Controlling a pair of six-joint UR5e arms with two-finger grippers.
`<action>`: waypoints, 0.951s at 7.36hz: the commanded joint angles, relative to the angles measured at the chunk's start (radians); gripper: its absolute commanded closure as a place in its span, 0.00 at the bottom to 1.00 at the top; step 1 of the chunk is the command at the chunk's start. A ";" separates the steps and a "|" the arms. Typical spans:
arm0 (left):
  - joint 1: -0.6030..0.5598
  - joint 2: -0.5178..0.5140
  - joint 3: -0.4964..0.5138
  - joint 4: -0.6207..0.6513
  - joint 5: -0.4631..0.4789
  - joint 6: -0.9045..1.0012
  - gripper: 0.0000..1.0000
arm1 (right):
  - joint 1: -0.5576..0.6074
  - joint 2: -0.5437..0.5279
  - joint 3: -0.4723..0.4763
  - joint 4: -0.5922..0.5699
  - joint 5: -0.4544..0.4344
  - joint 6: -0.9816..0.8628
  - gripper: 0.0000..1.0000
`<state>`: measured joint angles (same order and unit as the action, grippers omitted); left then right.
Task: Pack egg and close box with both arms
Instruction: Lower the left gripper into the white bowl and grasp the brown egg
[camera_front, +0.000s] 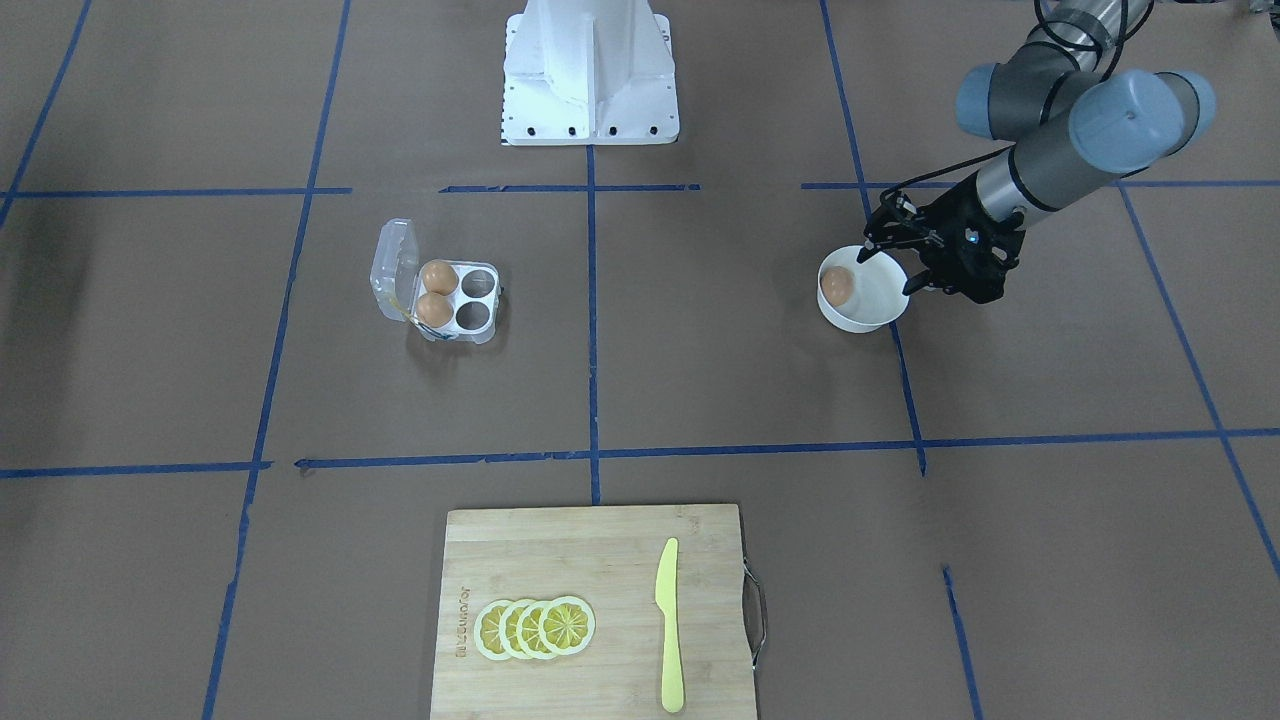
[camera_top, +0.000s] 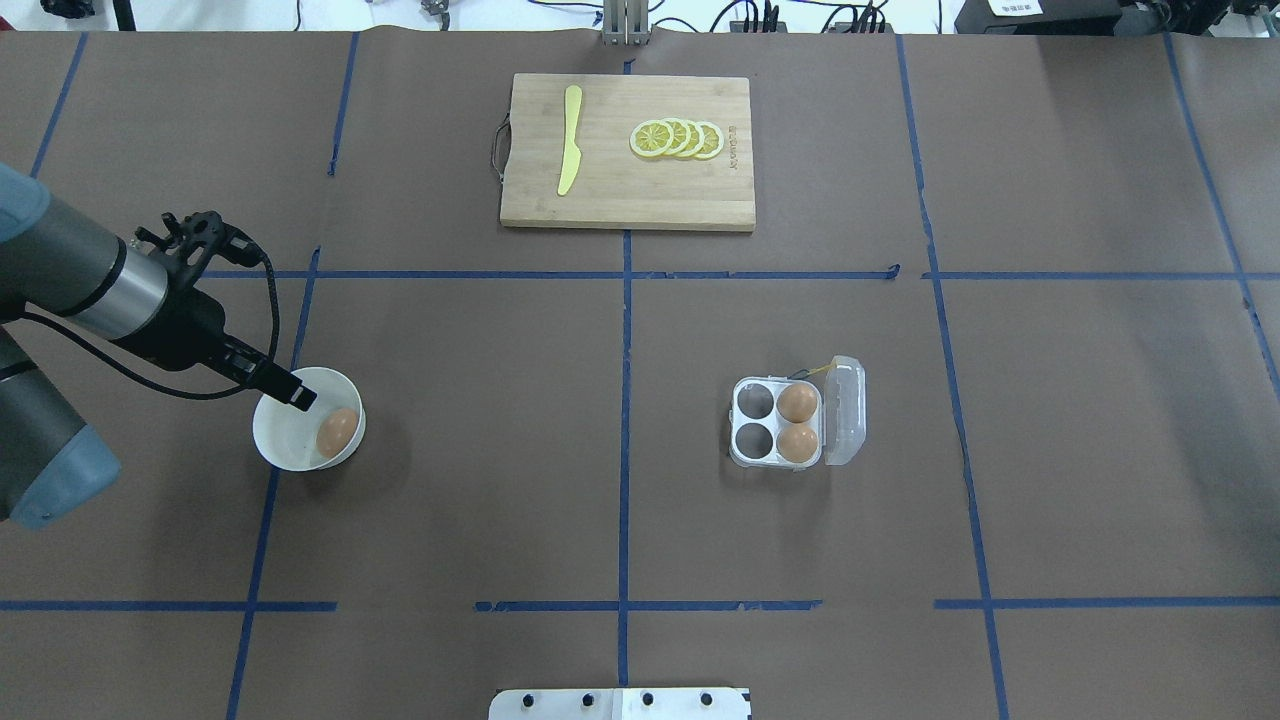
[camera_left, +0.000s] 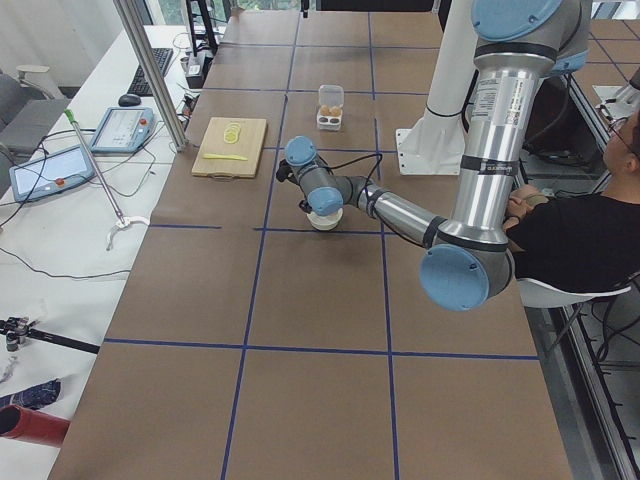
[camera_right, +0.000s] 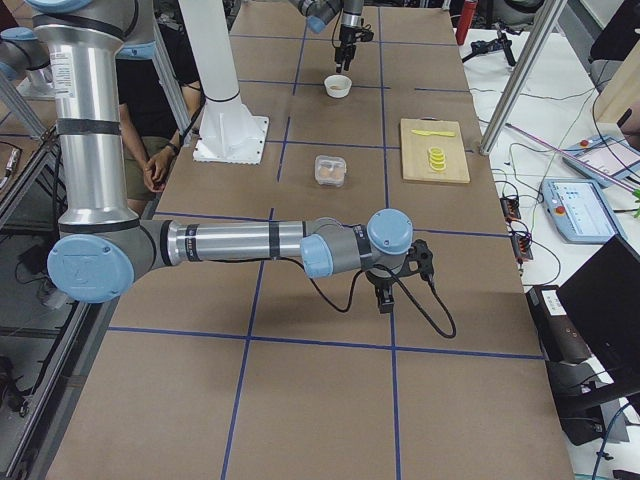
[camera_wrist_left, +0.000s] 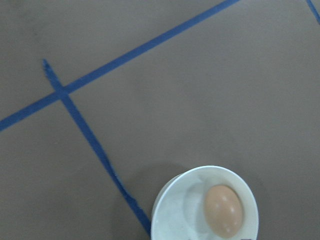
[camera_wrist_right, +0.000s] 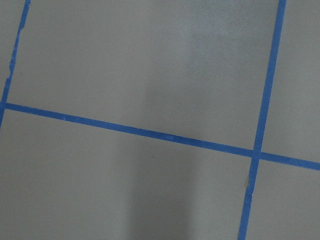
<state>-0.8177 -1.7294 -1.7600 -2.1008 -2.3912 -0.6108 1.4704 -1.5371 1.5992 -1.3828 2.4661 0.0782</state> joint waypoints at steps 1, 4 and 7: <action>0.032 -0.019 0.045 -0.002 0.033 -0.021 0.26 | -0.001 0.000 -0.005 -0.001 0.002 -0.001 0.00; 0.057 -0.036 0.073 -0.004 0.049 -0.017 0.29 | -0.001 0.003 -0.007 -0.001 0.001 -0.001 0.00; 0.092 -0.041 0.079 -0.002 0.052 -0.017 0.37 | -0.001 0.005 -0.008 -0.001 0.001 -0.001 0.00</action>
<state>-0.7396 -1.7693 -1.6837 -2.1033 -2.3408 -0.6275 1.4695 -1.5328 1.5913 -1.3837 2.4667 0.0768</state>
